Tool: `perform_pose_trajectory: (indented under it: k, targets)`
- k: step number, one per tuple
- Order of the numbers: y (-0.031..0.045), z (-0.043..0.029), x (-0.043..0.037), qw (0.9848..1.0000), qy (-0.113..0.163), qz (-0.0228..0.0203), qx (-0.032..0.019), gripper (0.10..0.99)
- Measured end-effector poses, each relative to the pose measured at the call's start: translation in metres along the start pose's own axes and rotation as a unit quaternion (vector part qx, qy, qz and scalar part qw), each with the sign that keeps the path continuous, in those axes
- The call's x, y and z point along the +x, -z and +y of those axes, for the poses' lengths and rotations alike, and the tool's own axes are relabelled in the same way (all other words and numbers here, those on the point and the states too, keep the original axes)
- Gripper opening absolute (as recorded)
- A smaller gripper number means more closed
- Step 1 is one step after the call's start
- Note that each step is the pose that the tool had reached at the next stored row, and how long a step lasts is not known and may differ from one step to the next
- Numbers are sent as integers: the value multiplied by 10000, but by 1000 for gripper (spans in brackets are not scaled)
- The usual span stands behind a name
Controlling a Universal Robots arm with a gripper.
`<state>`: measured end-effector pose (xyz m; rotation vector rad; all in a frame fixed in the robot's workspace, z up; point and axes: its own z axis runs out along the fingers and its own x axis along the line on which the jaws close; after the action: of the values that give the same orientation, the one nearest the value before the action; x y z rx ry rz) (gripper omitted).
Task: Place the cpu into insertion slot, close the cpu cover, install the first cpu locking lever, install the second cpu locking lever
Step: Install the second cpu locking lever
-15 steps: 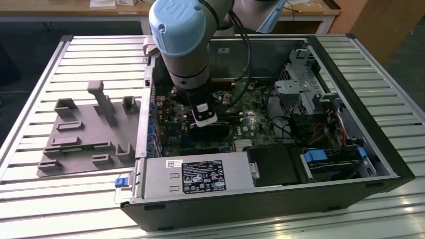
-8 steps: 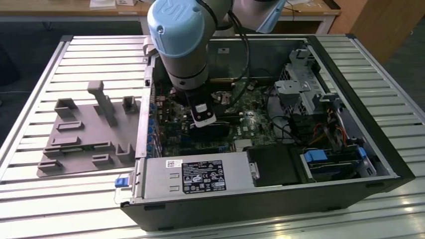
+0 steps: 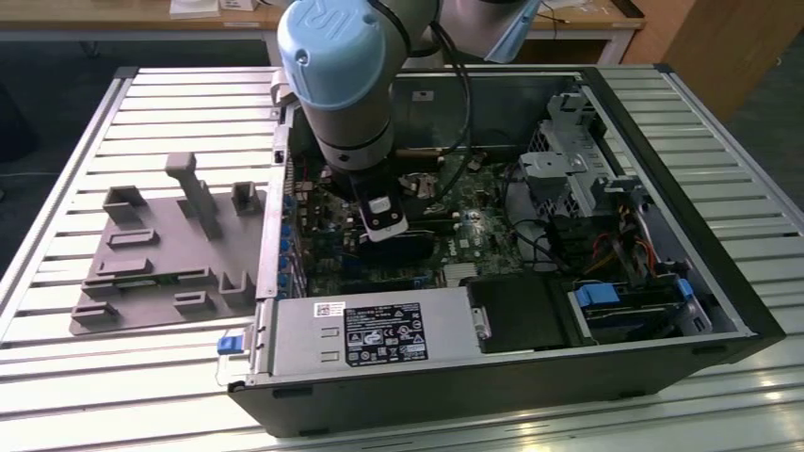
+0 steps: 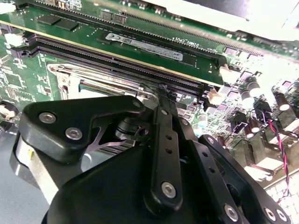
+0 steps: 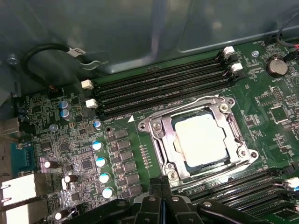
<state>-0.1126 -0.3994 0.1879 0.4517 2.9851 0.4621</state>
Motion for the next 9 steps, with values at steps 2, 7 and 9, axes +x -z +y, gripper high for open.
perform_pose_trajectory:
  k: [2,7,9]
  targets:
    - [-4,-1,0,10000,0,0,0,102]
    - [-5,-2,0,10000,0,0,0,102]
    - [3,1,0,10000,0,-1,-1,102]
